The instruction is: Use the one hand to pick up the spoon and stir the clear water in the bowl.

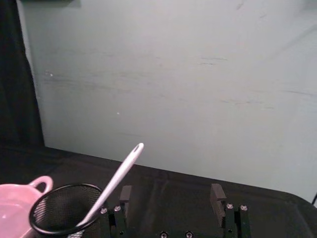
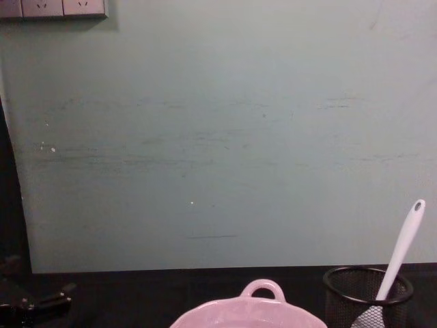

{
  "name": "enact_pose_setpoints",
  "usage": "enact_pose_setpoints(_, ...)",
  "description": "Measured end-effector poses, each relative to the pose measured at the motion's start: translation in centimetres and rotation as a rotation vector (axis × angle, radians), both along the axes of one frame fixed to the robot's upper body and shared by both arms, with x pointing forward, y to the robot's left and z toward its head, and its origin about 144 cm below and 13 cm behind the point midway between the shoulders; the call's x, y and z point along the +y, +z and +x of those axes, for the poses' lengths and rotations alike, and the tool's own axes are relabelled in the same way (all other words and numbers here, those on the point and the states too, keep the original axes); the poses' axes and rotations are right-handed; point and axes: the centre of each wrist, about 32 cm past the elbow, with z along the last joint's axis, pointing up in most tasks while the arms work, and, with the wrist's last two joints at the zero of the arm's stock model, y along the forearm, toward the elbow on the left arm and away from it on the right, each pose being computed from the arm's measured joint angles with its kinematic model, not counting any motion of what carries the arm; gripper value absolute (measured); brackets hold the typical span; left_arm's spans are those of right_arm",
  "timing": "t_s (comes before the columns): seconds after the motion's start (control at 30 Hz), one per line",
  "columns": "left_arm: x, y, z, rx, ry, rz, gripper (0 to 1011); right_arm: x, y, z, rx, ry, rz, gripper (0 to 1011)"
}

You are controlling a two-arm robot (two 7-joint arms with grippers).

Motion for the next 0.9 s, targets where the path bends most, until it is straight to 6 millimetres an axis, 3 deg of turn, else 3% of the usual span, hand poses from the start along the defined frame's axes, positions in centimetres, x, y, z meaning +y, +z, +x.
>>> enact_pose_setpoints(0.13, 0.0, 0.0, 0.0, 0.0, 0.0, 0.0, 1011, 0.14, -0.77, 0.27, 0.0, -0.023, 0.027, 1003)
enact_pose_setpoints(0.9, 0.0, 0.0, 0.0, 0.0, 0.0, 0.0, 1011, 0.09, -0.48, 0.18, -0.003, -0.016, 0.017, 1003)
